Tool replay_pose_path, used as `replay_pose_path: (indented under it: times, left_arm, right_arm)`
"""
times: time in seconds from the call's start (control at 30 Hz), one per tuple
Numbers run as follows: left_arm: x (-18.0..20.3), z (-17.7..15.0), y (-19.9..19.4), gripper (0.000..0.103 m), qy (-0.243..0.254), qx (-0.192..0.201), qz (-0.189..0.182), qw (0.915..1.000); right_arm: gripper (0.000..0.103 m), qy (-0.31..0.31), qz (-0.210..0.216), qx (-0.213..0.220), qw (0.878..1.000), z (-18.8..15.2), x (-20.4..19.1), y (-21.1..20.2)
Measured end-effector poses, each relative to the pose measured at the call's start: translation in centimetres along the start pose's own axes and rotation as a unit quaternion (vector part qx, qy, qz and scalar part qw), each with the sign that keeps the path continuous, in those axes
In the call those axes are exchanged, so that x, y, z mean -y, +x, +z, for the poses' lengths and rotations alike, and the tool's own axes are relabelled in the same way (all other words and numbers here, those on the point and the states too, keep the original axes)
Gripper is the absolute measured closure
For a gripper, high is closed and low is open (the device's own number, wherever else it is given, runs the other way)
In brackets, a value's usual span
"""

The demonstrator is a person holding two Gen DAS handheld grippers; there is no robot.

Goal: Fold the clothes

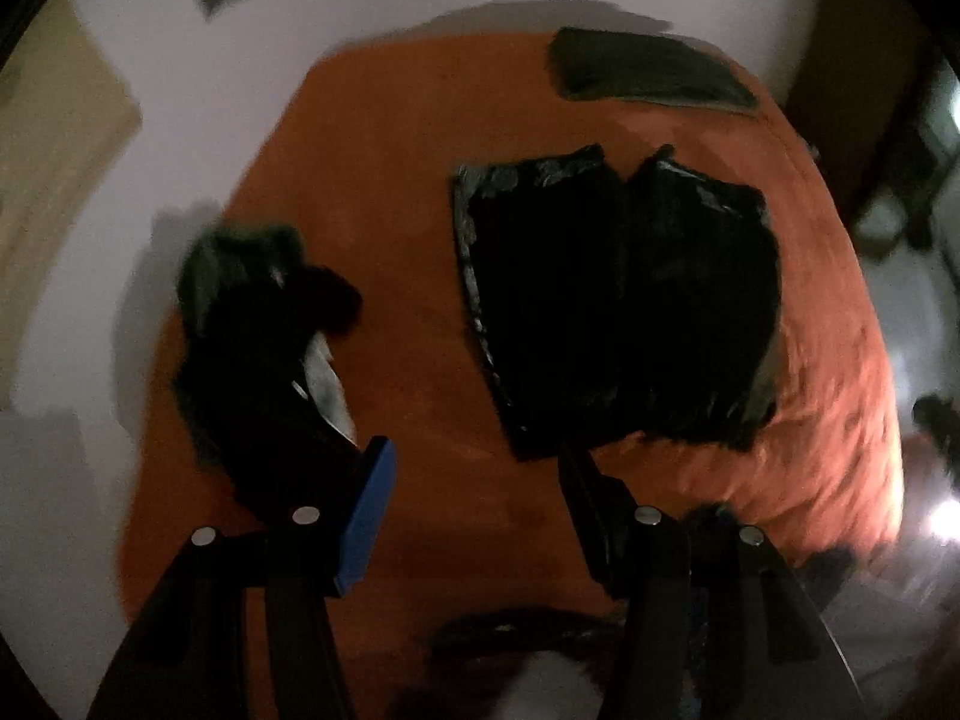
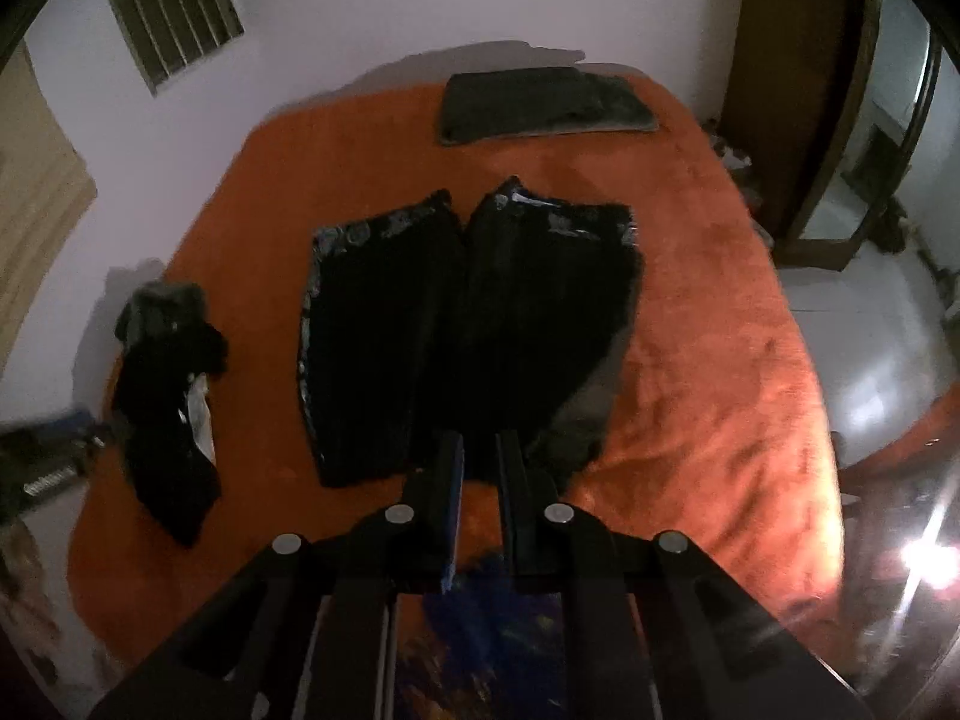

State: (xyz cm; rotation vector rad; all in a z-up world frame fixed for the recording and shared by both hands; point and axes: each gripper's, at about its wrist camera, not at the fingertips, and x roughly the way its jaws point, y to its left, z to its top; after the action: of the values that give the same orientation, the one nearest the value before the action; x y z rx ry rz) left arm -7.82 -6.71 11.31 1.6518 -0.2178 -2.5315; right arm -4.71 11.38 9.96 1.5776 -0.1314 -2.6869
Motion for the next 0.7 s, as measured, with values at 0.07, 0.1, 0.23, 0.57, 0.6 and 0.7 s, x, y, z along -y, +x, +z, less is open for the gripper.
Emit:
replay_pose_path:
  times: [0.07, 0.1, 0.23, 0.57, 0.6, 0.7]
  left_arm:
    - [0.2, 0.6, -1.3, 0.036, 0.025, 0.025, 0.018, 0.9992]
    - [0.3, 1.2, -1.5, 0.031, 0.029, 0.038, 0.021, 0.9986]
    - [1.1, 5.2, 3.5, 0.027, 0.007, 0.053, 0.003, 0.9986]
    - [3.2, 16.9, 26.6, 0.027, 0.027, 0.003, -0.047, 0.9985]
    - [2.8, 17.9, 28.4, 0.027, 0.016, -0.001, -0.059, 0.9982]
    - [1.9, 20.3, 33.0, 0.027, -0.021, -0.012, -0.080, 0.9965]
  right_arm:
    - [0.091, -0.002, 0.014, 0.002, 1.000, 1.4, -0.5, -1.2]
    - [0.081, 0.003, 0.022, 0.019, 1.000, 2.6, -0.8, -1.4]
    - [0.053, 0.024, 0.010, 0.075, 0.997, 7.2, -1.8, 2.4]
    - [0.056, -0.113, -0.033, -0.010, 0.993, 17.8, 0.6, 28.0]
    - [0.056, -0.120, -0.032, -0.001, 0.992, 18.6, 1.9, 29.4]
    - [0.056, -0.101, -0.043, -0.007, 0.994, 20.8, 7.5, 31.8]
